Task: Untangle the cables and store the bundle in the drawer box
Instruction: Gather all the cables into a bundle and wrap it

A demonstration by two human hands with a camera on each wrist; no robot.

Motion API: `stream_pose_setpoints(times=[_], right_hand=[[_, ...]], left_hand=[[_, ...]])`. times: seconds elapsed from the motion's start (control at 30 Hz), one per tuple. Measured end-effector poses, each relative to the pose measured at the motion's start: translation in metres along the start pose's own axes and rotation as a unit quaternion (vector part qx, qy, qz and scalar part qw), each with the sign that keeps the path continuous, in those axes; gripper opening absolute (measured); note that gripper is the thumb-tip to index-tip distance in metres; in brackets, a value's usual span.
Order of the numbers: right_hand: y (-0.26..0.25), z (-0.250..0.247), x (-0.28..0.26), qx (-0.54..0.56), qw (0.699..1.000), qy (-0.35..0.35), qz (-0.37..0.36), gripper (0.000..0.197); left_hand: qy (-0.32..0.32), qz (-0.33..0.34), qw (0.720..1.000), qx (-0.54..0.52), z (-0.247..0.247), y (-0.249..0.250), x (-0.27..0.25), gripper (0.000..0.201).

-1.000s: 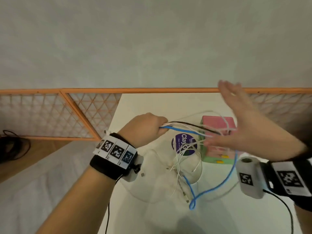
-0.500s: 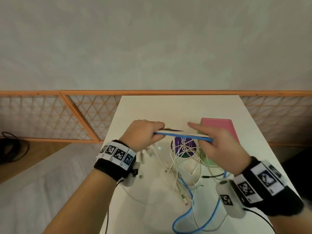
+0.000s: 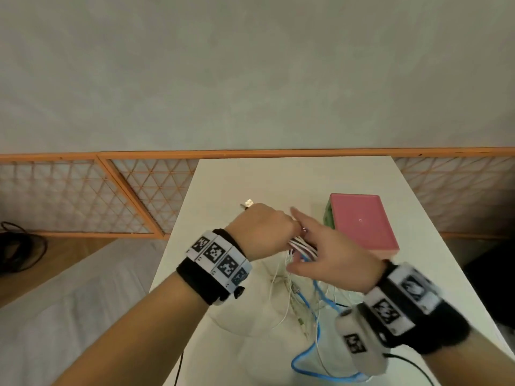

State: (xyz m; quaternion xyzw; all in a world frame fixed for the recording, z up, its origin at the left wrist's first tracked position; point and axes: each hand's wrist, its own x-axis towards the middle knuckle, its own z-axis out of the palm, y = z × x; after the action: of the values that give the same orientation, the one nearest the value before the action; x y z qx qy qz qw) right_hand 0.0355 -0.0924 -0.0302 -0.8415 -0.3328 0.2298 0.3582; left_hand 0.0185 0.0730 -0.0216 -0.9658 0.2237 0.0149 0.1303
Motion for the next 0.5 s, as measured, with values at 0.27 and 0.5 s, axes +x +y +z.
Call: stream_pose_setpoints(times=[0.27, 0.5], right_hand=[[0.020, 0.011, 0.007, 0.010, 0.995, 0.094, -0.044, 0.022], [0.007, 0.017, 0.014, -0.047, 0.994, 0.099, -0.017, 0.005]], left_hand=[[-0.005, -0.030, 0.987, -0.157, -0.013, -0.024, -0.023, 0.025], [-0.027, -0.018, 0.983, -0.182, -0.020, 0.005, -0.007, 0.016]])
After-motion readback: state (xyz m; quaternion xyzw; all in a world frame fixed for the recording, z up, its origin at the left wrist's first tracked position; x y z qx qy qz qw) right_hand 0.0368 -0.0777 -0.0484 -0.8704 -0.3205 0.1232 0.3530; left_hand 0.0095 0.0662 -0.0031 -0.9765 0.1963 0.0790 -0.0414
